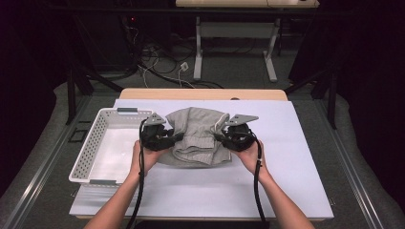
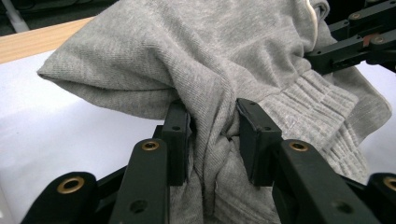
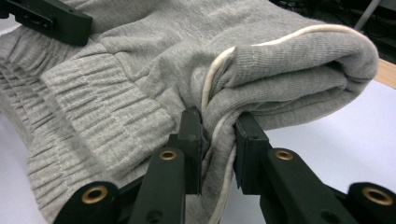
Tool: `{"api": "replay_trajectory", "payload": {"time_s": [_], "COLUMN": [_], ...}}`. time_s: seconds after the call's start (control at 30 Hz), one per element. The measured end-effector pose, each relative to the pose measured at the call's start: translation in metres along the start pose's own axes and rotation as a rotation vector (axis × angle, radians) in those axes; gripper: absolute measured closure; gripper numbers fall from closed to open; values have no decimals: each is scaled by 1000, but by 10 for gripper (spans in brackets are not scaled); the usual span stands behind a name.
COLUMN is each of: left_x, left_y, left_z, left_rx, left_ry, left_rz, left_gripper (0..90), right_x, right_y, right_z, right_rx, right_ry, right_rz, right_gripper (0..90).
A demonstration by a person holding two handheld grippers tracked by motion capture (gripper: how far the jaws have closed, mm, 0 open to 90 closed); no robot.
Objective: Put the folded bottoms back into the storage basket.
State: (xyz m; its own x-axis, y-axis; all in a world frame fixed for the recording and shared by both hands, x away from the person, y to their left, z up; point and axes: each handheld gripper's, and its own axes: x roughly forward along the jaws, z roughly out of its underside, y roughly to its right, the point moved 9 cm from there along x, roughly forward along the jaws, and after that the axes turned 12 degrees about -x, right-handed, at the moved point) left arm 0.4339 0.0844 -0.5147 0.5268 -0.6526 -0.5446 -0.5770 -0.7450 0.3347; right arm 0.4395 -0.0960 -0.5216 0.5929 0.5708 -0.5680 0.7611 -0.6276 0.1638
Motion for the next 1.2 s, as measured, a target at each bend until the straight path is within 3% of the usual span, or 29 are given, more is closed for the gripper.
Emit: {"api": "replay_trajectory", "payload": {"time_s": [1.2], "left_x": [-28], "left_y": [-13], "left_z": [2], "left_rx": [7], "left_ry": [13], "left_rz": [-3], "left_gripper": [670], "right_x": [11], "right_y": [-21], "right_z": [-14], "right_rx": [-38], "right_ry": [9], "right_rz": [-37], "right_gripper": [754]}}
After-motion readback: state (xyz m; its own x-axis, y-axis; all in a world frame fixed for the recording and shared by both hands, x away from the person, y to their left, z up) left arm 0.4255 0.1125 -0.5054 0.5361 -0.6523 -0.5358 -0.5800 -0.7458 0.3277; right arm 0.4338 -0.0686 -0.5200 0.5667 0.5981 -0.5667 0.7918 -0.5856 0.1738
